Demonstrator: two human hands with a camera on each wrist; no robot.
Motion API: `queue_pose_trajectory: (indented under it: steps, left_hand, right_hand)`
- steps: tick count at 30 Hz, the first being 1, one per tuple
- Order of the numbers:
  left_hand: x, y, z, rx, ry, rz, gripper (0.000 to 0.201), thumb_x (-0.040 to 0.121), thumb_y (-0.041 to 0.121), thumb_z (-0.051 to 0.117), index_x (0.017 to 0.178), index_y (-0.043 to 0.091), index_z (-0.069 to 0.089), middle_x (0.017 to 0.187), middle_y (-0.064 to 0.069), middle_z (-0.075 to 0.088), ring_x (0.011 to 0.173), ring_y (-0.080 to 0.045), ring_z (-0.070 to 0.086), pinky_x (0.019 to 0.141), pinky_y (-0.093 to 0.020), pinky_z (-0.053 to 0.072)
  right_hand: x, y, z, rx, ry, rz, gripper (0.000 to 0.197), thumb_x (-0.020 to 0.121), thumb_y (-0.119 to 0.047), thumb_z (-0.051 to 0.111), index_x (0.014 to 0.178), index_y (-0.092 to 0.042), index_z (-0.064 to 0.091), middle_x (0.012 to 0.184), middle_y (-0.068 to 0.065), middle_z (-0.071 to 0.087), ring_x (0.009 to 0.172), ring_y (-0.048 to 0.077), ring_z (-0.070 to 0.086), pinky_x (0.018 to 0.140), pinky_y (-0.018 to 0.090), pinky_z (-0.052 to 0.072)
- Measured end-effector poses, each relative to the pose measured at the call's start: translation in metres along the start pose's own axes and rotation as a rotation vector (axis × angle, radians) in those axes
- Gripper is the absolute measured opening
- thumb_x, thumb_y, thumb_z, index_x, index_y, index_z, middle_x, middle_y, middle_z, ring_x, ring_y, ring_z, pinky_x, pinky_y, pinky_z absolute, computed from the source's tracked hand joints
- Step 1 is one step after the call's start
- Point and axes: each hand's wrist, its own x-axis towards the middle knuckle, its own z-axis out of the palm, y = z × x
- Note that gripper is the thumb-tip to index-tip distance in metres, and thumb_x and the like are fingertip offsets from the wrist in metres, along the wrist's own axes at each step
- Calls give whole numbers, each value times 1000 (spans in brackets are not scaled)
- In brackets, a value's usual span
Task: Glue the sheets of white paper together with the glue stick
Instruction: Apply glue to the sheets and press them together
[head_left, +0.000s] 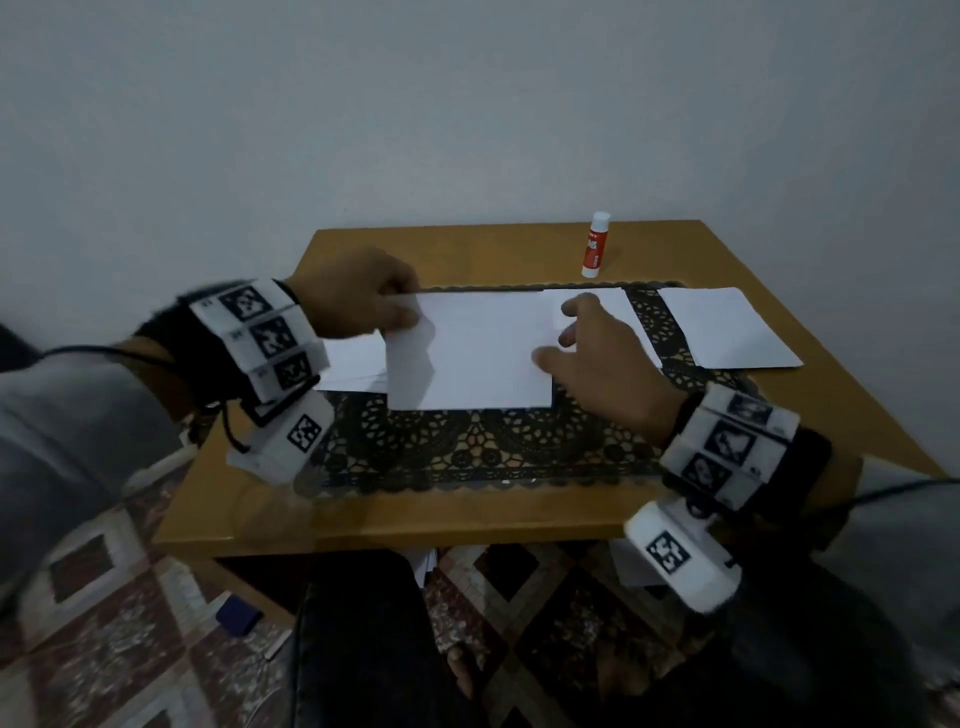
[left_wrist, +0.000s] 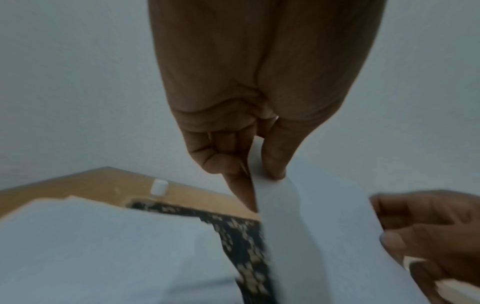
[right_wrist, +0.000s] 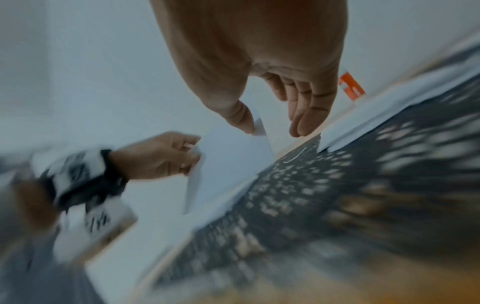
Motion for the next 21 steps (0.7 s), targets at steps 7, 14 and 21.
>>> queue_pose_trajectory:
  steps: [7,14,21]
  left_hand:
    - [0,-43,-42,-368,342,-285,19,87,15,67,100,4,59,87,-19,67,71,-32,64,69,-43,54]
    - [-9,-90,-7,-283,221,-592,26,84,8,69,106,11,55,75,-10,62,60,-20,59,53,-30,53]
    - [-15,-109,23,24,170,-523,36,86,19,66,118,11,54,115,-16,61,102,-32,57,78,-35,46]
  right_hand:
    - [53,-52,17,632,-141,91,12,93,-8,59,82,-2,60,72,13,61,55,17,52,46,26,42]
    - [75,-74,61,464,-346,214,14,93,-9,57,100,3,58,71,14,59,50,18,51,45,26,44]
    - [85,-66,80,-96,-358,25,26,89,-18,65,68,-4,57,65,16,59,43,21,53,47,29,50]
